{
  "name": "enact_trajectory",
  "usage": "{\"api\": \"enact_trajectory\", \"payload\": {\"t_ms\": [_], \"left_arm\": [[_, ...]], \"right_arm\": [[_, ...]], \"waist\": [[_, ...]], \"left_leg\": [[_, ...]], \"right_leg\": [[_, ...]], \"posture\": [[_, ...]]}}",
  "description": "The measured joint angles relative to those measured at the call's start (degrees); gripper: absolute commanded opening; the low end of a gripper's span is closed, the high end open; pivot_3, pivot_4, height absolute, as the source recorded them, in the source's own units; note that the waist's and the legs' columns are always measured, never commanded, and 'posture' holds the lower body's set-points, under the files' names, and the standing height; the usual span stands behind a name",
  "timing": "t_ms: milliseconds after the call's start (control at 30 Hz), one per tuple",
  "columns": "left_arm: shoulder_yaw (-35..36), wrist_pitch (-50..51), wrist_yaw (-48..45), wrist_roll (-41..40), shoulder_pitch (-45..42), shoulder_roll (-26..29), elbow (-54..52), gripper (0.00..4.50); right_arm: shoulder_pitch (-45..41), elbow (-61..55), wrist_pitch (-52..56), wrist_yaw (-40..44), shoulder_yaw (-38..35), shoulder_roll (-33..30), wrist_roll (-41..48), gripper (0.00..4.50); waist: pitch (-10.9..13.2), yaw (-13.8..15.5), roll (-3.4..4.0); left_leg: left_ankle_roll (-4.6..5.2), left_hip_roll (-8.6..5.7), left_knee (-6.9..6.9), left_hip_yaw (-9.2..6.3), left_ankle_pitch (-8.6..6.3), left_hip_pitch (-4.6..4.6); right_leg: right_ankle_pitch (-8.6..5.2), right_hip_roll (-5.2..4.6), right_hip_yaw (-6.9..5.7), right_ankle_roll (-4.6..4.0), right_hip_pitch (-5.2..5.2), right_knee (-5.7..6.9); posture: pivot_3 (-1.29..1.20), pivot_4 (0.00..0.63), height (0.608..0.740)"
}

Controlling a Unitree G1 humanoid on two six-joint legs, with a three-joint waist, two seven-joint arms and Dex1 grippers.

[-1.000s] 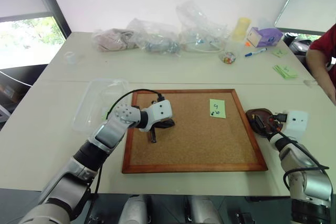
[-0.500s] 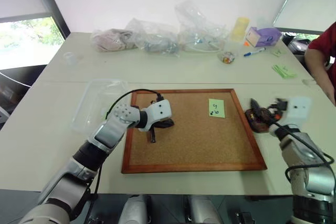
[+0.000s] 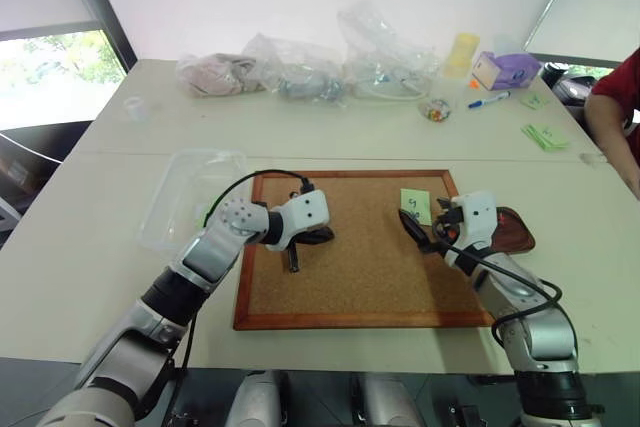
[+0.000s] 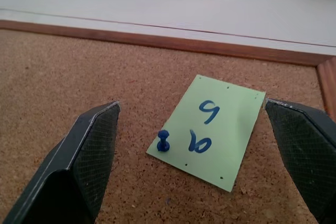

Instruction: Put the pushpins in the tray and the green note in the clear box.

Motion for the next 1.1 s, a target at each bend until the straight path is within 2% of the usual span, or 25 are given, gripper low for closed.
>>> {"api": "enact_trajectory", "payload": {"t_ms": [133, 200, 233, 433, 467, 867, 1100], "left_arm": [[0.0, 0.0, 0.0, 0.0, 0.04, -0.01, 0.0, 0.0], [0.0, 0.0, 0.01, 0.0, 0.04, -0.01, 0.0, 0.0], [0.0, 0.0, 0.02, 0.0, 0.03, -0.04, 0.02, 0.0], [0.0, 0.0, 0.09, 0.0, 0.02, -0.08, 0.11, 0.0], [0.0, 0.0, 0.09, 0.0, 0.02, -0.08, 0.12, 0.0], [0.01, 0.0, 0.1, 0.0, 0.01, -0.08, 0.16, 0.0], [-0.22, -0.22, 0.06, 0.04, -0.1, 0.03, 0.14, 0.0]], "right_arm": [[0.78, 1.79, -1.51, 1.17, 0.79, 0.04, -1.0, 4.48], [0.76, 2.86, -1.86, 1.3, 0.85, 0.13, -1.04, 3.96], [0.74, 3.4, -1.91, 1.31, 0.84, 0.3, -1.04, 3.64], [0.24, 4.73, -3.04, 1.65, 0.82, 1.04, -1.16, 0.48], [0.2, 4.78, -3.26, 1.86, 0.96, 1.18, -1.15, 0.06], [-0.18, 5.25, -4.18, 2.54, 1.51, 1.68, -2.24, 0.06], [-0.03, 4.7, -8.48, 2.62, 0.92, 1.75, -2.47, 0.06]], "waist": [[0.0, -0.02, 0.0], [0.0, -0.02, 0.0], [0.0, 0.0, 0.0], [-0.01, -0.02, -0.02], [-0.01, -0.02, -0.02], [-0.03, -0.11, -0.04], [-0.02, -0.18, -0.02]], "left_leg": [[0.0, 0.0, 0.0, 0.0, 0.0, 0.0], [0.0, 0.0, 0.0, 0.0, 0.0, 0.0], [0.0, 0.01, 0.0, -0.01, 0.0, 0.0], [-0.01, 0.01, 0.0, -0.02, 0.0, 0.0], [-0.01, 0.02, 0.0, -0.02, 0.0, 0.0], [-0.03, 0.03, -0.03, -0.08, -0.01, -0.02], [-0.05, 0.02, -0.09, -0.09, -0.03, -0.11]], "right_leg": [[0.0, -0.02, 0.0, 0.0, 0.0, 0.0], [0.0, -0.03, 0.0, 0.0, 0.0, 0.0], [0.0, -0.05, 0.0, 0.0, 0.0, 0.0], [0.01, -0.13, 0.0, -0.01, 0.01, -0.02], [0.01, -0.13, 0.0, -0.01, 0.02, -0.02], [0.03, -0.31, -0.02, -0.05, 0.03, -0.06], [0.03, -0.51, -0.11, -0.07, -0.06, -0.06]], "posture": [[0.0, 0.15, 0.737], [0.0, 0.15, 0.737], [0.0, 0.15, 0.737], [0.0, 0.15, 0.737], [0.0, 0.15, 0.737], [0.0, 0.15, 0.737], [0.0, 0.15, 0.737]]}}
